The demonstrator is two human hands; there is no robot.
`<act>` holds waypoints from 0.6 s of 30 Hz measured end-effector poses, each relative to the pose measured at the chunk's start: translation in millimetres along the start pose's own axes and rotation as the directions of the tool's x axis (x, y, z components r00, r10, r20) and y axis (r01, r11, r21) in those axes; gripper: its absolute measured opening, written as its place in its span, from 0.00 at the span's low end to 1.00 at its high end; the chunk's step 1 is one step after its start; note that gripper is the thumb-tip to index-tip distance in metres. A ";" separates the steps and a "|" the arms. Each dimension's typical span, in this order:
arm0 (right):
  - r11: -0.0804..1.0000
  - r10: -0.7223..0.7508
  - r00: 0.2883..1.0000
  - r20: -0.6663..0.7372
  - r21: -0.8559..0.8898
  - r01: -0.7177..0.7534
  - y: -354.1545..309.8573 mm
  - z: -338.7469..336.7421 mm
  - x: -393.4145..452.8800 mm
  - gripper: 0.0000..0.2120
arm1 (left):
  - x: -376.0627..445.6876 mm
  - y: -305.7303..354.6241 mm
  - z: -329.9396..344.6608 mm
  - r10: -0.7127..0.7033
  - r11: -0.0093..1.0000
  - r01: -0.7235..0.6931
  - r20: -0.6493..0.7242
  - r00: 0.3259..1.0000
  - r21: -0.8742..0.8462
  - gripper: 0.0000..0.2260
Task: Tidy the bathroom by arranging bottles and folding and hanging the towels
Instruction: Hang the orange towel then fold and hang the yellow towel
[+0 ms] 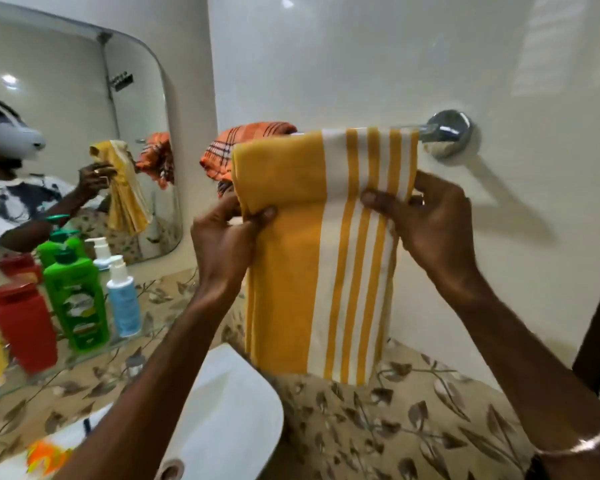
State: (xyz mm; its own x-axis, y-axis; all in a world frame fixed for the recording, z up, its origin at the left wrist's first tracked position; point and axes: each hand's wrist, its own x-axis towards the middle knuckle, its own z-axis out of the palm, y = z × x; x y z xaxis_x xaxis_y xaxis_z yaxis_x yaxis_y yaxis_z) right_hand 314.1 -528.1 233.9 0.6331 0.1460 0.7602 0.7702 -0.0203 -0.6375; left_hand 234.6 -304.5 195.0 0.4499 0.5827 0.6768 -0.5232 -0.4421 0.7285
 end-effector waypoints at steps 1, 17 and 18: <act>1.000 -0.008 0.999 -0.047 0.018 0.009 -8.6 1.9 11.4 0.09 | 14.8 5.8 7.8 0.034 0.999 -0.034 -0.003 0.999 -0.028 0.11; 0.931 -0.241 0.894 -0.379 -0.349 0.103 -49.5 35.6 150.7 0.21 | 187.4 50.9 106.1 -0.038 0.993 0.034 -0.025 0.999 -0.114 0.08; 0.906 -0.276 0.887 -0.371 -0.409 0.111 -46.9 37.4 151.3 0.26 | 189.7 46.3 108.9 -0.047 0.996 0.046 0.000 0.999 -0.071 0.14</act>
State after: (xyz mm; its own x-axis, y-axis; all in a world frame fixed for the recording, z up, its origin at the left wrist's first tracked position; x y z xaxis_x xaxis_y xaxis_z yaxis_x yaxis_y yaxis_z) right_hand 370.9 -468.0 374.2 0.3779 -0.2315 0.8964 0.7996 -0.4065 -0.4421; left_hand 374.6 -288.7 368.7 0.4737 0.6028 0.6421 -0.5517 -0.3652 0.7499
